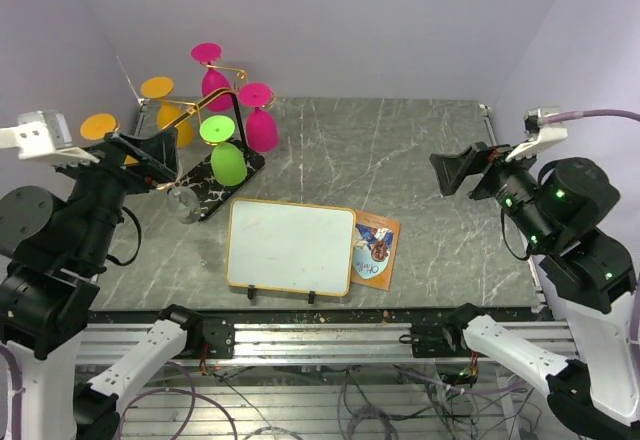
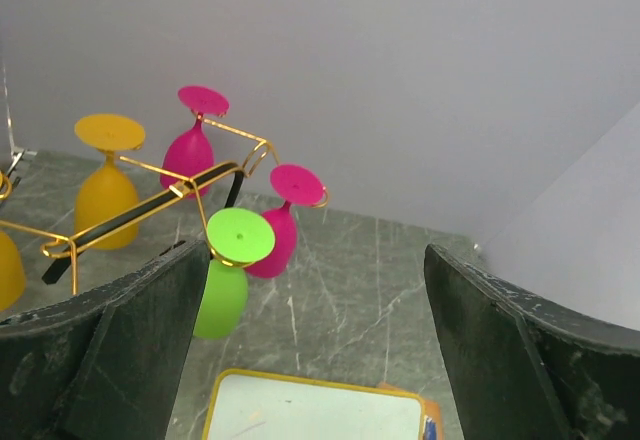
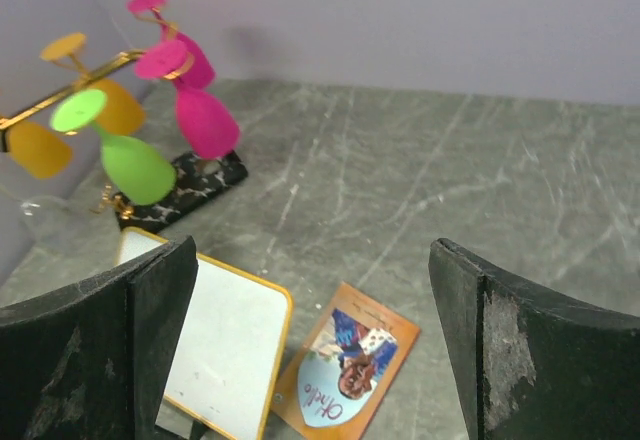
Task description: Take the wine glass off the wine glass rack
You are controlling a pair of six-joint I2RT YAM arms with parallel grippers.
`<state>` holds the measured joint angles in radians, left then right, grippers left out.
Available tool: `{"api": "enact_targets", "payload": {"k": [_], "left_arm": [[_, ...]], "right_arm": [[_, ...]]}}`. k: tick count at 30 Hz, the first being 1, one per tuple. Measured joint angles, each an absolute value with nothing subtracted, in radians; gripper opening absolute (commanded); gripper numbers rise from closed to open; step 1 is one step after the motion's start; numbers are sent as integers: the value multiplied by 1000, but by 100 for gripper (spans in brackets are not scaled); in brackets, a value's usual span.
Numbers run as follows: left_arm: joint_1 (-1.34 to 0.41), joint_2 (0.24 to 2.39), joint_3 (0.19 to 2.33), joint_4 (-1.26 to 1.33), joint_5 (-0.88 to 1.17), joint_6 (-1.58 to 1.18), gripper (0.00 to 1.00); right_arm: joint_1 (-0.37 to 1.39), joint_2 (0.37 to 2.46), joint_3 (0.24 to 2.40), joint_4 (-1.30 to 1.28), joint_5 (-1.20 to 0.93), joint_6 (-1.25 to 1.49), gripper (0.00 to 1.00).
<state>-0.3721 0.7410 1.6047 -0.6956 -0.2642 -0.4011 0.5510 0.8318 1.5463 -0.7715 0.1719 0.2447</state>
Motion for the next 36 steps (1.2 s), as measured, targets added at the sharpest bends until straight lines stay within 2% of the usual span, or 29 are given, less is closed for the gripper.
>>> {"api": "enact_targets", "payload": {"k": [9,20,36], "left_arm": [[-372,760,1486,-676,-286,-408,99],[-372,843,1433,-672,-296,-432,98],[-350,1211,1651,-842,-414,-570,98]], "right_arm": [[411,818,1370,-776,185,311,99],[304,786,1159,-625,65,383,99],[274,784,1052,-469,-15,442,100]]}}
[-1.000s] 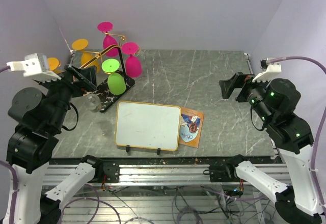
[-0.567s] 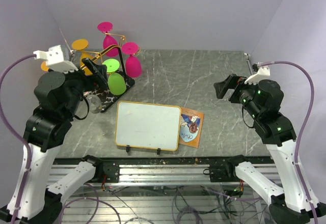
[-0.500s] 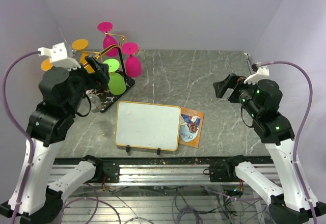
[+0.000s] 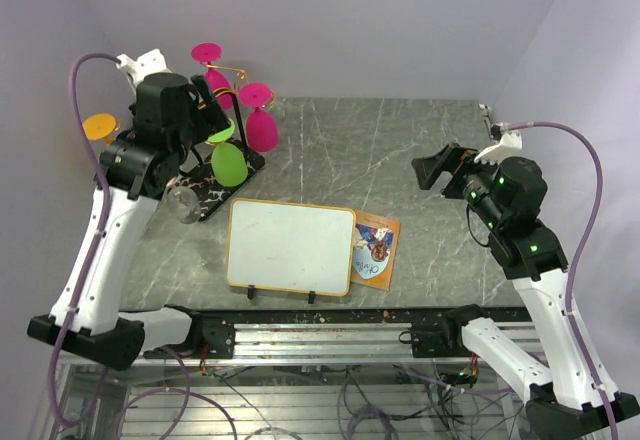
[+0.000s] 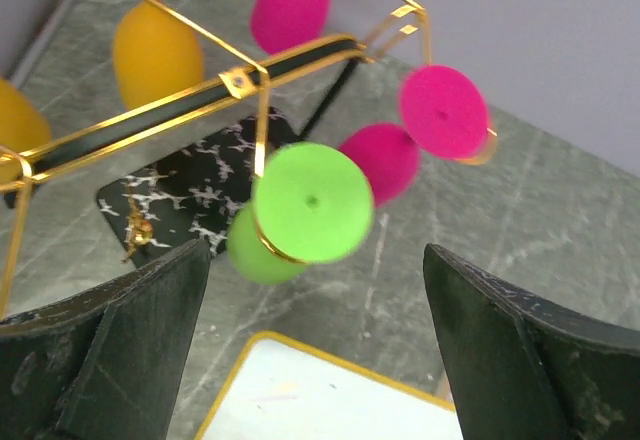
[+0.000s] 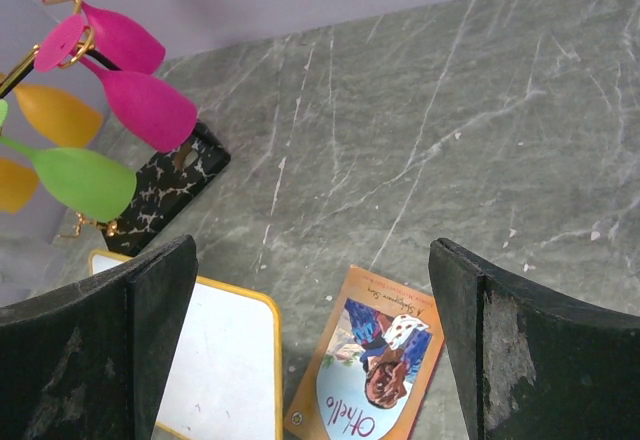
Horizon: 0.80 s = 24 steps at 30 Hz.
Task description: Take the wine glass off the wine glass rack
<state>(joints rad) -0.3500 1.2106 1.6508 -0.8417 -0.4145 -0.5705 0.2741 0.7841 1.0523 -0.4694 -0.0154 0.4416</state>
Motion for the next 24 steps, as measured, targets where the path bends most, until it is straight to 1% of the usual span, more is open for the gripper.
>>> {"api": "enact_targets", "payload": {"k": [2,4,7,9,14,19,23,24], "left_arm": [[-294,1250,1669,-857,-402,-577,100],[-189,1272,1670,-869,-369,-583,99],[-38,1278,1668,-882,-330,-585,99],[18,1262,1668,-889,-324,-585,100],[41,1168,1625,-940,-366,-604,99],[45,1036,1513,-1024,-448,-680,100],[45,984,1449,-1075,-440,-765,94],[45,981,1441,-1087,-436,-787,91]], "right_arm": [[274,784,1052,-461,-16,441,100],[273,783,1052,-453,-19,440,100],[272,782,1044,-436,-21,437,100],[270,782,1035,-428,-29,437,100],[269,797,1019,-410,-59,437,100],[270,810,986,-384,-97,438,100],[281,819,963,-382,-101,437,100],[284,820,962,-382,-101,437,100]]}}
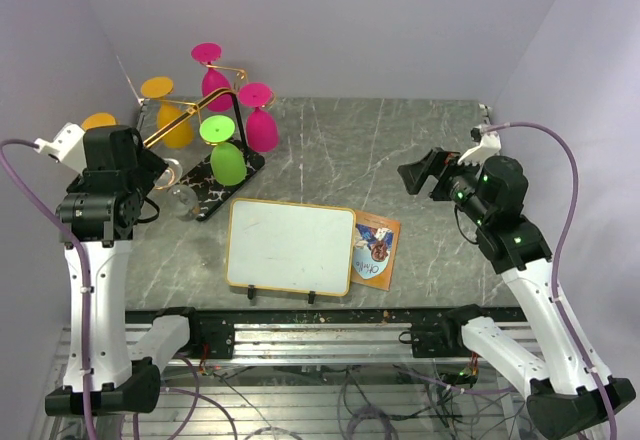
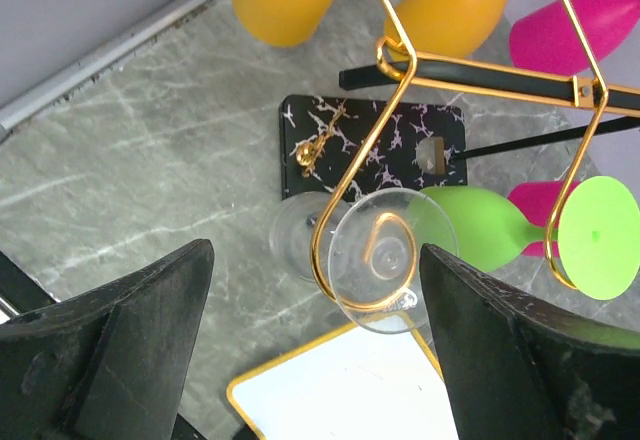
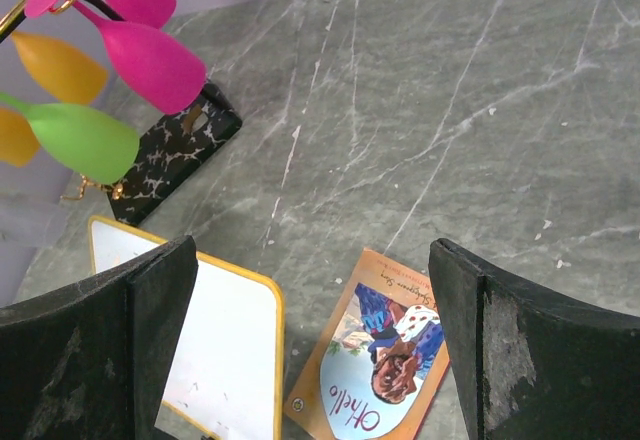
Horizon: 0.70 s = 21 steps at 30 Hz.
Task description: Take the wine glass off the wine glass rack
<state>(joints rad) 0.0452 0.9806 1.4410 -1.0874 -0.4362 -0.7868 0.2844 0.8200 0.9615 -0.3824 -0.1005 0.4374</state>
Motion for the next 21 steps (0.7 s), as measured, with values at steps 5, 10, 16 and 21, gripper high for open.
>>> {"api": "enact_targets", "payload": {"k": [5,10,16,21], "left_arm": [[45,970,1410,-1111,-409,-876,85],[45,952,1365,-1111,-377,-933,86],[45,960,1348,-1105,-369,-979,84],[45,948,1301,-1089,-351,-1007,78]], "right_arm": [[295,818,962,-379,-93,432,100],[297,817,962,-378,-77,430,100],[299,816,962,-378,-67,430,100],[299,814,960,-378,-61,431,100]]}}
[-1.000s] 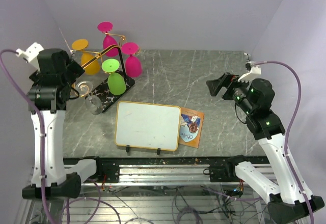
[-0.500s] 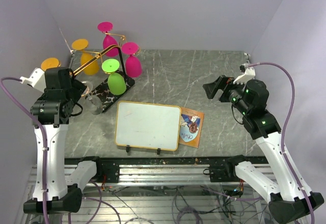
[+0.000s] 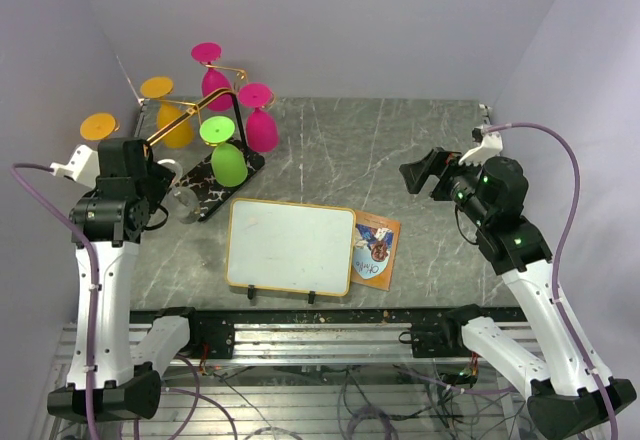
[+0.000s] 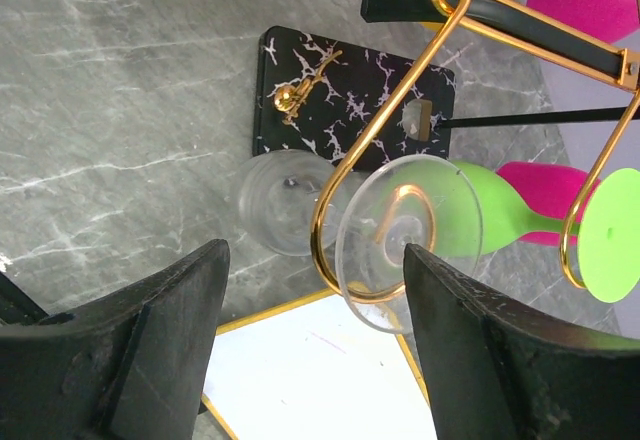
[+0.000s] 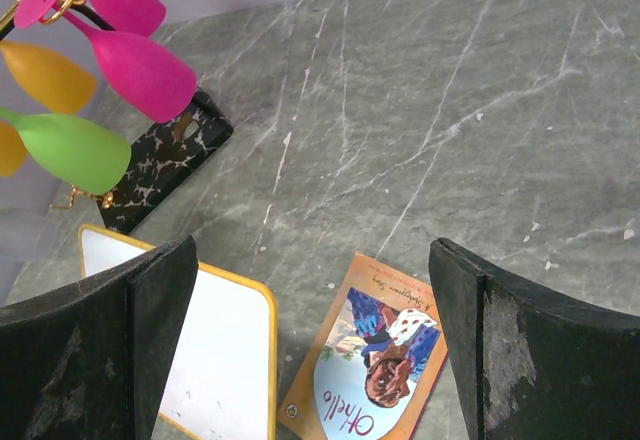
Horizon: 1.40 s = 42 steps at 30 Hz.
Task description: Take the wine glass off the wine glass rack
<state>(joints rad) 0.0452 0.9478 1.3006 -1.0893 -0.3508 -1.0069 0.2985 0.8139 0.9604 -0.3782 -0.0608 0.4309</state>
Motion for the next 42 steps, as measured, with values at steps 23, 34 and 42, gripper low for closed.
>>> {"api": "enact_targets", "payload": {"k": [23,34,42], "left_arm": [[45,900,1242,-1040,-353,-1112,48],[45,902,1240,-1028,-351,-1120,53],[45,906,1241,-1040,-317,-1142,62]], "right_arm": [[299,798,960,-379,-38,430,100],[299,799,957,-379,-33,431,100],[299,799,954,-379,-33,431,100]]}}
